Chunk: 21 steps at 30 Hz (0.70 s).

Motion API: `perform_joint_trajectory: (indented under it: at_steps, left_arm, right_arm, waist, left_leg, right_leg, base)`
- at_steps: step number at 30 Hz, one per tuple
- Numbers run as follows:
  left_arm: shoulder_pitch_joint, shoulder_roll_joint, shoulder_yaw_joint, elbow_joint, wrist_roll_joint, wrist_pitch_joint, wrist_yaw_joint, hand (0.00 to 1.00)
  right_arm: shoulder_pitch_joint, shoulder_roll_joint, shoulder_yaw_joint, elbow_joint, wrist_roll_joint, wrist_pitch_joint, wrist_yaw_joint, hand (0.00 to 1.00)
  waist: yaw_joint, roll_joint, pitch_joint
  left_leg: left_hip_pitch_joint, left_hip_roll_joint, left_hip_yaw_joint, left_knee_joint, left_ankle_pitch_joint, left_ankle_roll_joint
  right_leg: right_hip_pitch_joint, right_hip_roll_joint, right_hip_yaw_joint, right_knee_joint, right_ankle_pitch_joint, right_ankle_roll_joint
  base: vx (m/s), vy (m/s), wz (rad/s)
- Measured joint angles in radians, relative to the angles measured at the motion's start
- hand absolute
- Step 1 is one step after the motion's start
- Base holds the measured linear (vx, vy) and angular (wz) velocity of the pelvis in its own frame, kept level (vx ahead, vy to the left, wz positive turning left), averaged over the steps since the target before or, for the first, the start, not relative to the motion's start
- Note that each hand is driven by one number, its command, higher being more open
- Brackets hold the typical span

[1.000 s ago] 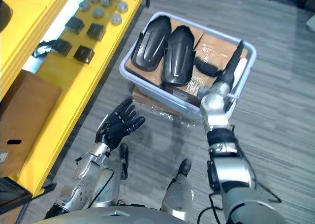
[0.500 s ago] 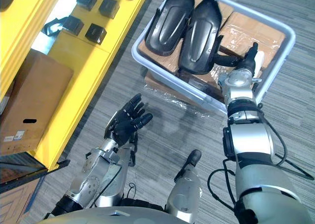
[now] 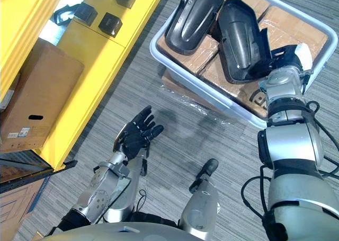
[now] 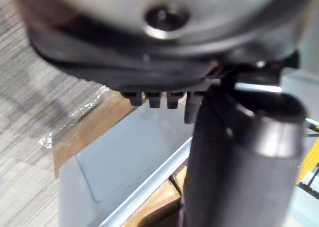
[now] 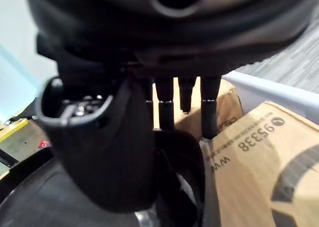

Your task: Walk over and take three plastic housings, then place them on the shelf

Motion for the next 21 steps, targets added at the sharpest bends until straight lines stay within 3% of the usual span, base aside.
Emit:
perform_joint_trajectory:
  at_steps: [6,13,14,17,21]
  left_arm:
    - [0.052,0.02,0.004,-0.1,0.005,0.0,0.006,1.0]
    - [0.066,0.054,0.031,-0.169,0.039,0.008,-0.014,1.0]
    - [0.064,0.062,0.031,-0.188,0.062,0.022,-0.018,1.0]
    - [0.0,0.088,0.03,-0.211,0.094,0.108,-0.023,1.0]
    - [-0.049,0.084,0.021,-0.21,0.086,0.195,-0.026,1.0]
  right_arm:
    - [0.032,0.053,-0.023,-0.008,-0.045,0.031,-0.02,0.0]
    - [0.126,0.075,-0.047,-0.124,-0.084,0.033,-0.084,0.0]
    - [0.14,0.087,-0.055,-0.156,-0.096,0.037,-0.103,0.0]
    - [0.228,0.166,-0.076,-0.283,-0.115,0.056,-0.147,0.0]
    - [0.291,0.226,-0.127,-0.356,-0.141,0.059,-0.176,0.0]
  waist:
    - [-0.003,-0.005,0.003]
    - [-0.017,-0.033,0.013]
    - [-0.029,-0.039,0.011]
    - [-0.06,-0.097,-0.035]
    - [-0.083,-0.124,-0.071]
  left_leg:
    - [0.07,0.008,0.018,-0.044,0.011,-0.006]
    - [0.17,0.015,0.036,-0.159,0.062,-0.014]
    - [0.188,0.015,0.042,-0.178,0.069,-0.015]
    - [0.231,0.031,0.067,-0.231,0.084,-0.025]
    - [0.259,0.032,0.092,-0.238,0.084,-0.027]
  right_leg:
    - [0.044,0.007,-0.003,-0.001,-0.008,-0.006]
    - [0.095,0.023,-0.002,-0.02,-0.008,-0.006]
    - [0.103,0.024,0.0,-0.025,-0.007,-0.005]
    - [0.12,0.049,0.014,-0.057,-0.003,-0.004]
    - [0.139,0.053,0.031,-0.074,0.002,-0.001]
  base:
    - [0.01,-0.019,-0.04]
    - [0.0,-0.018,-0.02]
    - [0.01,-0.018,-0.17]
    - [0.03,-0.04,-0.18]
    - [0.05,-0.029,-0.13]
